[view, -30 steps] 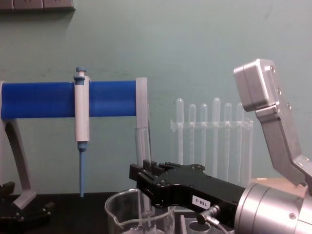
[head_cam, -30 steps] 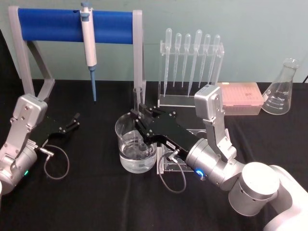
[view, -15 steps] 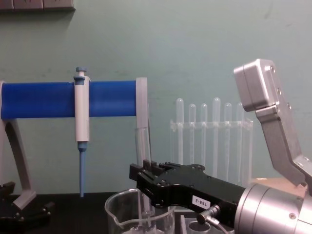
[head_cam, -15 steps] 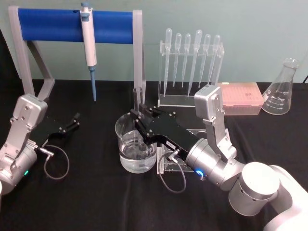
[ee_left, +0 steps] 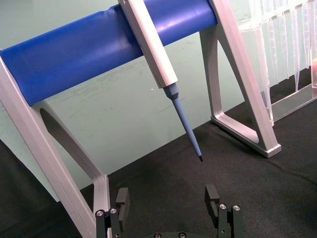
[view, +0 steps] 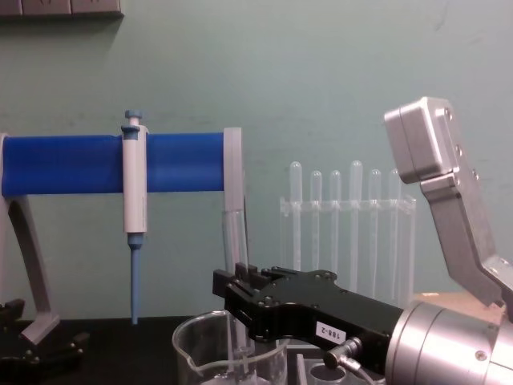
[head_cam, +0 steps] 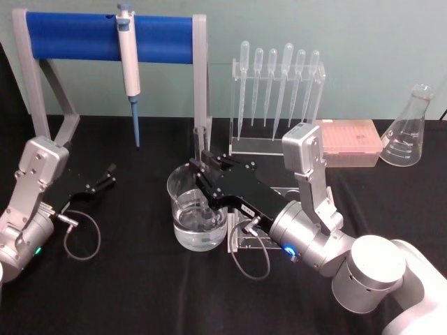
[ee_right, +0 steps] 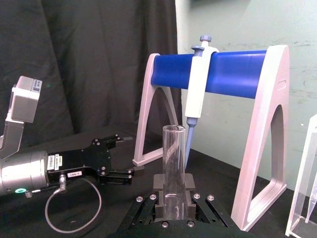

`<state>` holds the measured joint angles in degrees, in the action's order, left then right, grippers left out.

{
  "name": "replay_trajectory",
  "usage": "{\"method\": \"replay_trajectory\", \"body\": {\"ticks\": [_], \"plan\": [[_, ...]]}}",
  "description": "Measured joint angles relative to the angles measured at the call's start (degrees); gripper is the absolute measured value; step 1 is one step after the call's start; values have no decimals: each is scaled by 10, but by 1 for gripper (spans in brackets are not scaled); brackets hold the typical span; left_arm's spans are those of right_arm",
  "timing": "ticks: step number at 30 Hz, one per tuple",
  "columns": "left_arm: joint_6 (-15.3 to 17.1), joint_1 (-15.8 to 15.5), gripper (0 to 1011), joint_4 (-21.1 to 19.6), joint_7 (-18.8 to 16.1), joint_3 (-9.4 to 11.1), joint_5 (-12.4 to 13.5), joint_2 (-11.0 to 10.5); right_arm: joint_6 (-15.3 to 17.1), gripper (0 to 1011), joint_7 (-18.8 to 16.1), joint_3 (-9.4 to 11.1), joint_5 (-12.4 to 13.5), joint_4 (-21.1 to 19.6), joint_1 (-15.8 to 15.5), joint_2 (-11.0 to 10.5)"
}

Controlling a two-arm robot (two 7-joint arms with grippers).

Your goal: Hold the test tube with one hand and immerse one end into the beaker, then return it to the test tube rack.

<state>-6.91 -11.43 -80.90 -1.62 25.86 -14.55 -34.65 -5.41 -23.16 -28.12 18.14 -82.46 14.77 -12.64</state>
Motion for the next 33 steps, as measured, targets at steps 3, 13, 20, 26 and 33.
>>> {"method": "replay_trajectory", "body": {"ticks": [3,13,20,26,33], "plan": [[0,0,1000,0,0,0,0,0,0,238,0,0,0,0,0,0],[0,0,1000,0,0,0,0,0,0,238,0,0,0,0,0,0],[0,0,1000,0,0,0,0,0,0,238,0,0,0,0,0,0],[0,0,1000,0,0,0,0,0,0,238,0,0,0,0,0,0],[0,0,1000,0,0,0,0,0,0,238,0,0,0,0,0,0]]}}
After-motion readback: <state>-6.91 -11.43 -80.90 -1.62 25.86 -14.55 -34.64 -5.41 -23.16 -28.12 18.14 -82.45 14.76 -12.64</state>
